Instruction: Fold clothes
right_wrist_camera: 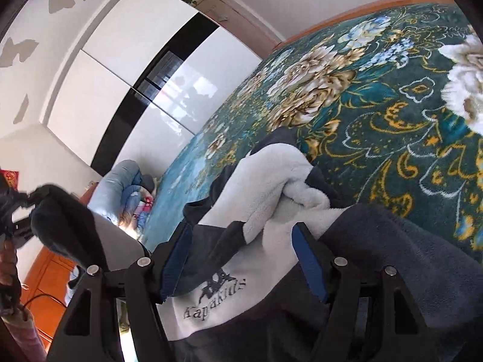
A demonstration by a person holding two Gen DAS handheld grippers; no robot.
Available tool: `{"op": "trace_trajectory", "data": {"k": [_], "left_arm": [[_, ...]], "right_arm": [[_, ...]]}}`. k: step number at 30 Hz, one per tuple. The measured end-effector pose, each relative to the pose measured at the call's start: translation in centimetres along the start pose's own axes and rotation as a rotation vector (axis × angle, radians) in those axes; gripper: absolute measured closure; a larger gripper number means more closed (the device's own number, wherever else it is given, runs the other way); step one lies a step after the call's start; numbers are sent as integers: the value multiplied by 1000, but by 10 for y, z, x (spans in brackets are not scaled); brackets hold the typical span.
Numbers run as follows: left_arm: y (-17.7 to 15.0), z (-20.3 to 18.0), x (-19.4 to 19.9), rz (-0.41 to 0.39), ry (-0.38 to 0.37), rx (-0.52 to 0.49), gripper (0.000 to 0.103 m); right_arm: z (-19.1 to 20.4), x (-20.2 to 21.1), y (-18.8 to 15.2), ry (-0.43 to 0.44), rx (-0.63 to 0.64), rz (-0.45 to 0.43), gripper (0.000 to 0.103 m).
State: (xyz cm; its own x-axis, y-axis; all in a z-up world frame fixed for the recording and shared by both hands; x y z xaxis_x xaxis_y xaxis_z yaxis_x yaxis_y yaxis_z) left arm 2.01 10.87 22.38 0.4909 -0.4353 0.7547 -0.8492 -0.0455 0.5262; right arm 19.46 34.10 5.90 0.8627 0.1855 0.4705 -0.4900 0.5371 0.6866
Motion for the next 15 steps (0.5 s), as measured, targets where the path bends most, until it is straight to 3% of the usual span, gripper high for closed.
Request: {"op": "trace_trajectory", "data": {"k": [5, 9, 12, 15], "left_arm": [[-21, -80, -129, 137, 83, -149, 80], [-49, -106, -216, 258, 112, -161, 80], [-66, -112, -264, 320, 172, -167, 80], [-74, -111, -282, 344, 188, -173, 75]], "right_arm": [[-21, 5, -2, -74, -22, 28, 33], [-33, 4, -3, -73, -62, 46, 33], [-38, 0, -6, -74, -85, 66, 33], [-38, 0, -5, -72, -89, 70, 33]]}}
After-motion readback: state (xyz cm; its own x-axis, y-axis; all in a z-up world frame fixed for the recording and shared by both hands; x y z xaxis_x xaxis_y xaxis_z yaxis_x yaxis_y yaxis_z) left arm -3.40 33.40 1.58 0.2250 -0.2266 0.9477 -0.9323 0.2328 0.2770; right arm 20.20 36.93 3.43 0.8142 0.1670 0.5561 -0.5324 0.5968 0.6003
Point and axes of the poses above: each gripper's, at about its wrist camera, not at the fingertips, and x roughly against the way its jaws point, z to its left, y to its top, the point moved 5 cm from there along -x, roughly the way its jaws point, and after that the axes turned 12 degrees about x, right-handed, at the moved point
